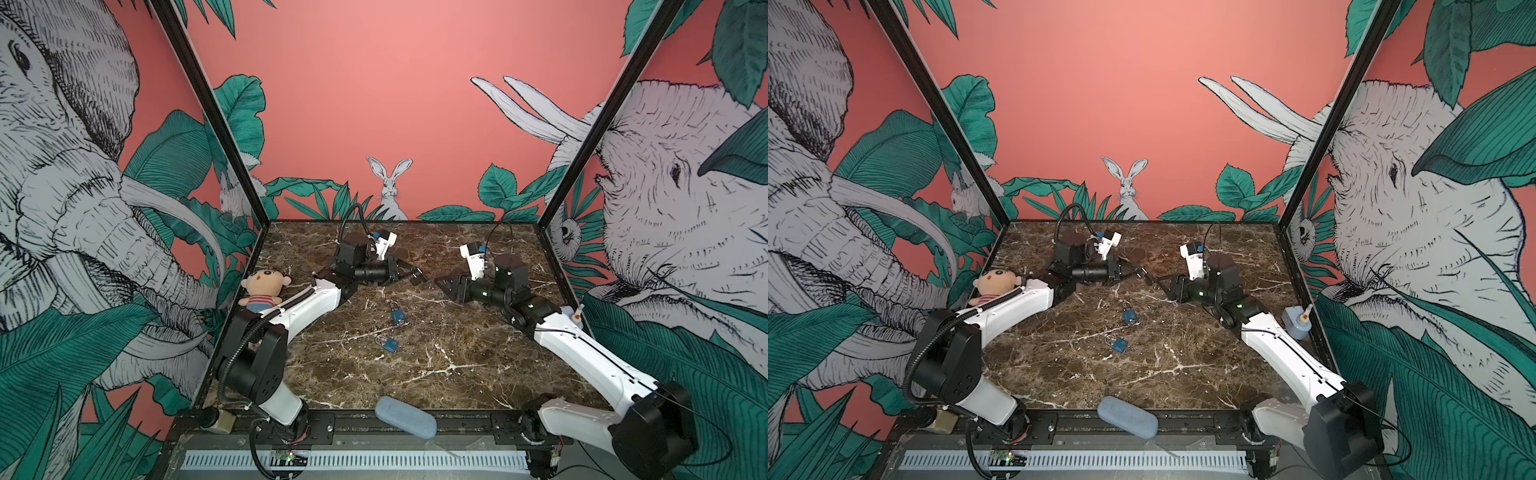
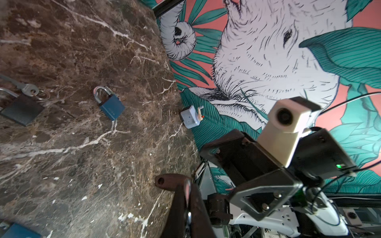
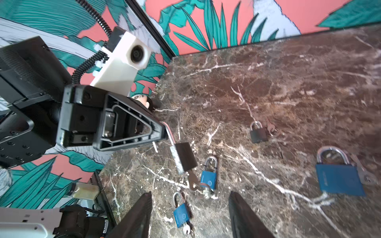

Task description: Lock with the key

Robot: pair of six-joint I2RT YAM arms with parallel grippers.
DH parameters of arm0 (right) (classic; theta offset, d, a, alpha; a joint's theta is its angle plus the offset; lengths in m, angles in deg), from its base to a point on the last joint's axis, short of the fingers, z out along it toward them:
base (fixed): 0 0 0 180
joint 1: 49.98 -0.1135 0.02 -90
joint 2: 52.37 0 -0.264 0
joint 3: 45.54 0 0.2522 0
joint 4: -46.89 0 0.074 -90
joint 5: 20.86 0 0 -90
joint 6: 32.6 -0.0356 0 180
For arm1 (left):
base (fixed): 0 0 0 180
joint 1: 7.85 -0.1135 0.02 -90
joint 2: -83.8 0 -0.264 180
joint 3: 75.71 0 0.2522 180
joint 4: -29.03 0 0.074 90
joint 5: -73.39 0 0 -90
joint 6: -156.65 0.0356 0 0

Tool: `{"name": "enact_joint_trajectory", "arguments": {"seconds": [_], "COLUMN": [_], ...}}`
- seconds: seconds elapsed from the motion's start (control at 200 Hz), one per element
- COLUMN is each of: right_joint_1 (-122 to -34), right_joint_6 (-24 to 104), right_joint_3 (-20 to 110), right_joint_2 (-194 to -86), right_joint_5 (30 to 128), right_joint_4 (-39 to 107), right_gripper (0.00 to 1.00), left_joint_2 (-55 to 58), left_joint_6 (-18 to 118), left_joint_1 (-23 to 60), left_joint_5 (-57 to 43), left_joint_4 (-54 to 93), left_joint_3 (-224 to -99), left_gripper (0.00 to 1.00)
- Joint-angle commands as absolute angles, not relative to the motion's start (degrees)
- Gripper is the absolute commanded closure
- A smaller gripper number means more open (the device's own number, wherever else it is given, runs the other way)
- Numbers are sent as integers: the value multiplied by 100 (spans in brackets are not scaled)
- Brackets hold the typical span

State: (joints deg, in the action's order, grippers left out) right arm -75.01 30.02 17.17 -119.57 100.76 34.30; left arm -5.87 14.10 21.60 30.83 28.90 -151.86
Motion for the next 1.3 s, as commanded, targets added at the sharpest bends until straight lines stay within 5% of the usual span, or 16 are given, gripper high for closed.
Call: {"name": "enact_joint_trajectory", "arguments": {"seconds": [0.0,0.465,0.85,1.11,1.295], "right_joint_1": [-7502,-7495,-7534,-7601,-7673], "right_joint_6": [3243,3979,4059,4117,4217], "right_joint_3": [1933,2458,2737,2840,2920], "right_joint_2": [-11943,-12386,-12730,-12837,-12891], "right_joint_5": [10602,10485,10579,10551,10458], "right_joint_4": [4223,4382,4386,4329,4201], "right_gripper": [43,50,70,67,74], "left_joint_2": [-208,-81,-34,-36,-31], "left_joint_6": [1015,865,841,826,788], "left_joint_1": [2202,2247,2274,2282,2282], "left_joint_5": [2945,2996,3009,3015,3032], "left_joint_4": [3361,3182,3195,3210,3249], "left_joint_3": [-15514,-15838,-15920,-15958,-15970], "left_gripper": [100,100,100,100,100]}}
